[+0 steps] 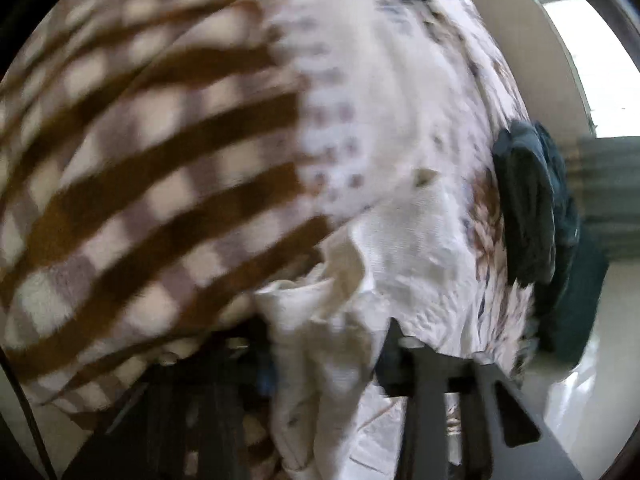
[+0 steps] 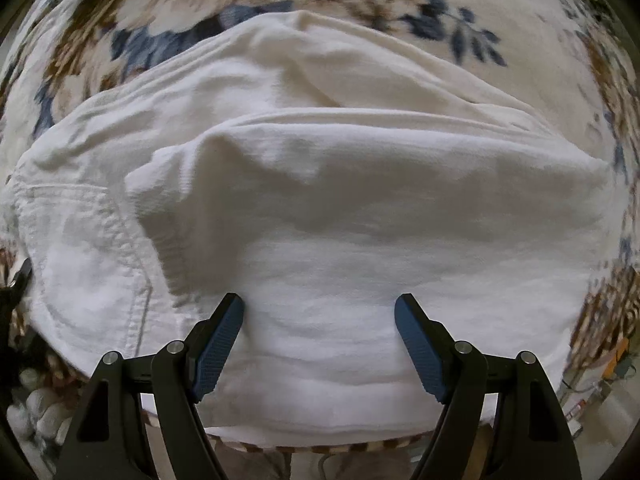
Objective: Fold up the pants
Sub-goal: 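Grasp the pants waistband with the left gripper and fold it over the stack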
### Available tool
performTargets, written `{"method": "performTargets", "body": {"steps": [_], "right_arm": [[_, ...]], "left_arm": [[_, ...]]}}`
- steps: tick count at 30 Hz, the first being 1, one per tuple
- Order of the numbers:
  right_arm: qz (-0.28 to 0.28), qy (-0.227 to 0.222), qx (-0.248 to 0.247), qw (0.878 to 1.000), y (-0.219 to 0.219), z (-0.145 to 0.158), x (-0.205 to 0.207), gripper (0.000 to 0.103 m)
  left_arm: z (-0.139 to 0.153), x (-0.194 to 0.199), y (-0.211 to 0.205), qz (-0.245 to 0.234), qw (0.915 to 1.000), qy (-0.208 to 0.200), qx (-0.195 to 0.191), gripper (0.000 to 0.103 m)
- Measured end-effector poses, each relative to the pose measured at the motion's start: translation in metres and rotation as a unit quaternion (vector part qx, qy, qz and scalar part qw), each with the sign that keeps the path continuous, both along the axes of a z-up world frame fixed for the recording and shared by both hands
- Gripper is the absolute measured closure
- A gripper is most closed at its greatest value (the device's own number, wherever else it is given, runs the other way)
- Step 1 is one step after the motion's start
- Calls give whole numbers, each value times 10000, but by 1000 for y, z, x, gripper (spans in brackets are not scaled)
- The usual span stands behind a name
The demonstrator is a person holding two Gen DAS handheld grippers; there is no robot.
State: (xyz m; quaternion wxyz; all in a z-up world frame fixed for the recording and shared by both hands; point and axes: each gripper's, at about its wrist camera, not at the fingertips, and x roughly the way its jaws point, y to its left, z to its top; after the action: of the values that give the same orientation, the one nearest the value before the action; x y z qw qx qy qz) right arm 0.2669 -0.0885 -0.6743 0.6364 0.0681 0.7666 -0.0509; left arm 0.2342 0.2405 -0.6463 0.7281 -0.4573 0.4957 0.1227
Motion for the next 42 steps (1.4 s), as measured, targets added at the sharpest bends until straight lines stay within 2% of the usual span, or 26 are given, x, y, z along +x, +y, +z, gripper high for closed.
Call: {"method": "performTargets", "body": {"steps": [3, 4, 7, 9, 11, 13, 16, 23, 25, 32, 35, 39, 42], "right_arm": [[-114, -58, -71, 9999, -12, 2, -3, 22], [-88, -86, -109, 9999, -17, 3, -5, 22], [15, -97, -181, 9998, -31, 4, -9, 20], [72, -97, -300, 9995, -42, 5, -11, 12], [141, -152, -550, 9983, -56, 8, -13, 12], [223, -208, -802, 9963, -71, 13, -15, 12], [219, -384, -1021, 9938, -101, 24, -18, 11], [-143, -555, -750, 9955, -177, 37, -29, 11], [-237, -548, -746, 9954, -186, 34, -37, 11], [-785, -502, -725, 9930, -269, 28, -80, 11], [-1123, -387, -701, 9904, -303, 20, -102, 11], [-1598, -253, -700, 9843, -354, 11, -133, 11], [-1911, -176, -605, 9795, -388, 5, -154, 11]], "left_arm": [[34, 4, -20, -409, 9960, -105, 784, 77], [46, 6, -30, -572, 9919, -119, 1130, 78], [77, 10, -59, -963, 9793, -269, 1759, 80], [96, 12, -78, -1180, 9724, -387, 1977, 80], [115, 15, -98, -1357, 9648, -491, 2197, 81], [135, 16, -124, -1568, 9533, -564, 2521, 81], [150, 19, -160, -1851, 9397, -672, 2796, 81], [167, 17, -250, -2586, 9141, -848, 3007, 82], [169, 16, -278, -2796, 9072, -915, 3008, 82], [167, 6, -366, -3569, 8812, -1101, 2899, 82], [150, -1, -409, -3975, 8666, -1056, 2827, 82], [111, -15, -462, -4552, 8442, -833, 2706, 82], [79, -27, -493, -4920, 8242, -623, 2734, 82]]}}
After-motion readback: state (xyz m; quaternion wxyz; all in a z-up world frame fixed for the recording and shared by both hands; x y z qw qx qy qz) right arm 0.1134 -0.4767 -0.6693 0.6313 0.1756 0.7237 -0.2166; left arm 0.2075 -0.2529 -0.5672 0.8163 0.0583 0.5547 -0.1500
